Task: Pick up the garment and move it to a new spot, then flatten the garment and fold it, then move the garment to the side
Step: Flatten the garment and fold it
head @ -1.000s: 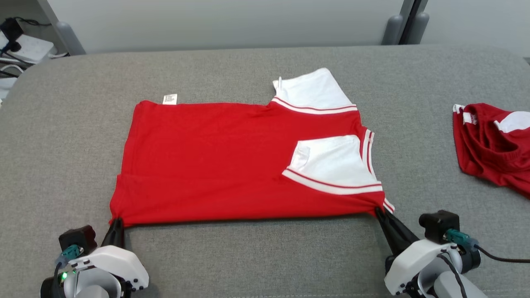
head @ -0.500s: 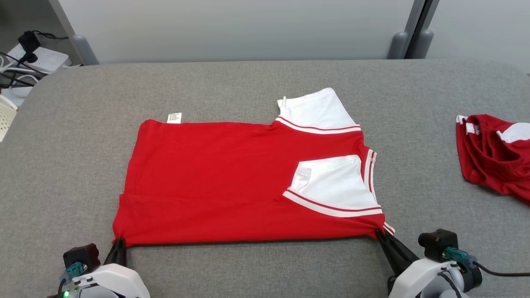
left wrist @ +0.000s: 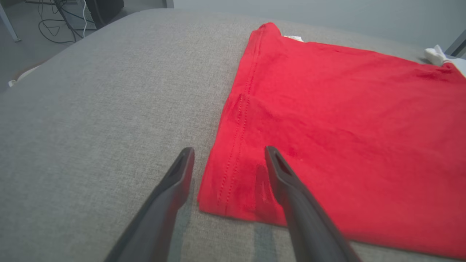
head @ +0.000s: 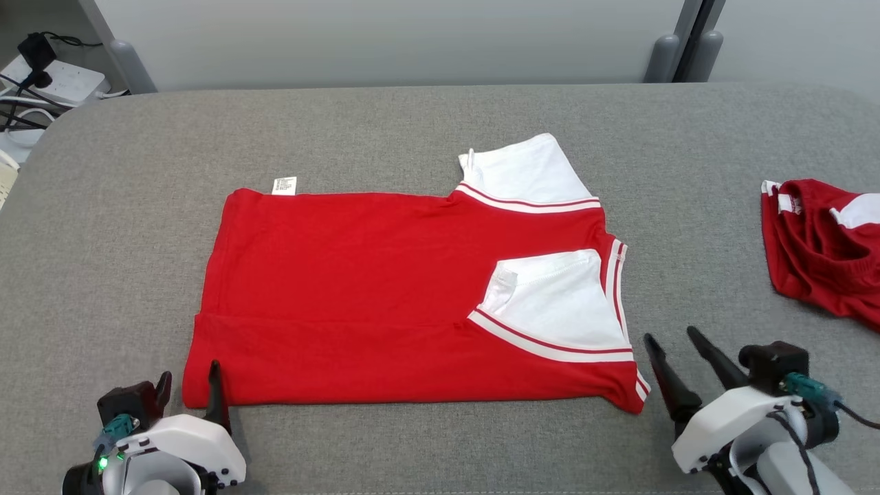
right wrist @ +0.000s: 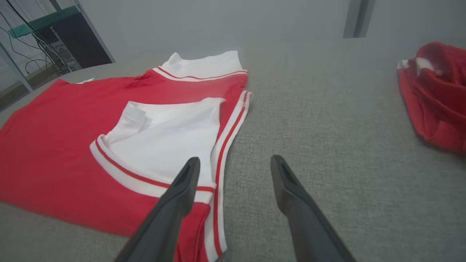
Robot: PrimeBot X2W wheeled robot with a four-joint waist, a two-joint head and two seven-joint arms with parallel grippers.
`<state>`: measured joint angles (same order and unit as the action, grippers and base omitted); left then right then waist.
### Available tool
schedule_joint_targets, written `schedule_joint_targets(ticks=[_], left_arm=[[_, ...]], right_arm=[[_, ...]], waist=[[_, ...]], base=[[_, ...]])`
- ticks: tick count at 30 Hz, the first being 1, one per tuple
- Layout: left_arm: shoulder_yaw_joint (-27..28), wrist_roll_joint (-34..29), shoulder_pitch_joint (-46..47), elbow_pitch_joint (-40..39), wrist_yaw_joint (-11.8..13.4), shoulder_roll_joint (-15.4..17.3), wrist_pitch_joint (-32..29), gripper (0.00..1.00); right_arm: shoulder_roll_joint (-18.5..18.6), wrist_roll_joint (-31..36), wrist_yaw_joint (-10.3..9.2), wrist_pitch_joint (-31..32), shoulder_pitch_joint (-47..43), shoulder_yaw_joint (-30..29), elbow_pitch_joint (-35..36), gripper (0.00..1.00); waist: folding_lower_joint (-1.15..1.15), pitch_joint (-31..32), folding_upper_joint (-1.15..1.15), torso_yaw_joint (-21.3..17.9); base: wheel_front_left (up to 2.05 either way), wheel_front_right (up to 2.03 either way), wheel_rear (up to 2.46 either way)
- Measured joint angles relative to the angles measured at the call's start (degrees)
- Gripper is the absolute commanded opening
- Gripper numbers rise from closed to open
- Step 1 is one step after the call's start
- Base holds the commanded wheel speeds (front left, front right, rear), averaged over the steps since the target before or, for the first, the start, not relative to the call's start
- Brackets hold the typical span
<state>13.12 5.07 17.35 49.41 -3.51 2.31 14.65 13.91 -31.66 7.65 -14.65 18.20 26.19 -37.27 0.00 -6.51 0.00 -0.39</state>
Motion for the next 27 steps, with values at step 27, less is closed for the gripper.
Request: schedule_joint_targets(ticks=[27], left_arm=[[-4.1,-1.4,25.1,1.2,-2.3,5.4,0.0,1.0]], right_arm=[[-3.6,10.1,0.0,0.0,22.7,-5.0,4.2,1.0]], waist=[[0.0,-14.5,0.0,-2.5]], base=[[0.0,0.0,0.0]])
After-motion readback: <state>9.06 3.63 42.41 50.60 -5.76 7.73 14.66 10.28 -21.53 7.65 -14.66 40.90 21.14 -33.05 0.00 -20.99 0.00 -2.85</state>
